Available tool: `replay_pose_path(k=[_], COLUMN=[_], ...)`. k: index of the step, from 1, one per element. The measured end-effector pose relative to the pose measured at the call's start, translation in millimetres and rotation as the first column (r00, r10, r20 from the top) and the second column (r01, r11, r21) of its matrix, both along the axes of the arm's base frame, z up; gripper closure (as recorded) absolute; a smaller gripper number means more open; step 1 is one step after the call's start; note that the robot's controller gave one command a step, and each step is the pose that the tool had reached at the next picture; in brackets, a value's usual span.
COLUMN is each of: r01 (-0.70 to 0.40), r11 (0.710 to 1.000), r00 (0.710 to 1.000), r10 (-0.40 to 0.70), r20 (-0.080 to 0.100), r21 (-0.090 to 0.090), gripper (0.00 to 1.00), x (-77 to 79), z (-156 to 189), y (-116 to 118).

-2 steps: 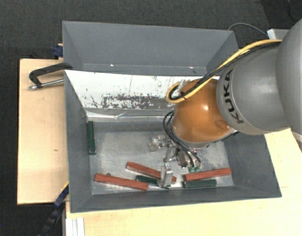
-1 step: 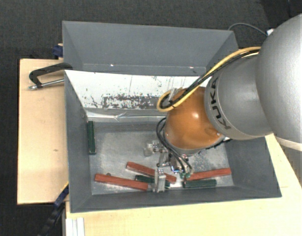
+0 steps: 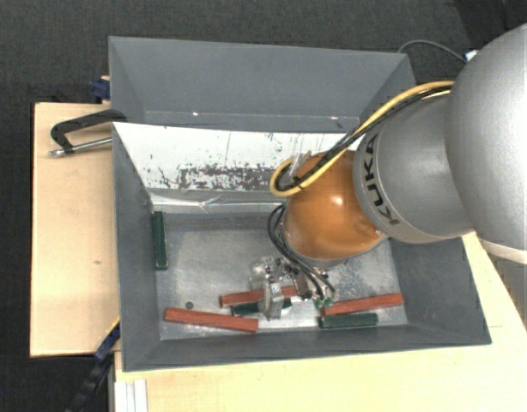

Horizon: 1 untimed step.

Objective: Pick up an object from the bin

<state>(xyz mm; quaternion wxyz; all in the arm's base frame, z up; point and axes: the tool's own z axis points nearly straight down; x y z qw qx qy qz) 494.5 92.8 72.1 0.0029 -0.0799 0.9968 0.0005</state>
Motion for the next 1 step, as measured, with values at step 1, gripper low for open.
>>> replay_pose_path(k=[1], r01=[0.000], r11=[1.000], r00=[1.000], r10=[0.000], r20=[0.000], r21=[0.000], gripper=[1.00], x=[0.0], z=[0.0], y=[0.0])
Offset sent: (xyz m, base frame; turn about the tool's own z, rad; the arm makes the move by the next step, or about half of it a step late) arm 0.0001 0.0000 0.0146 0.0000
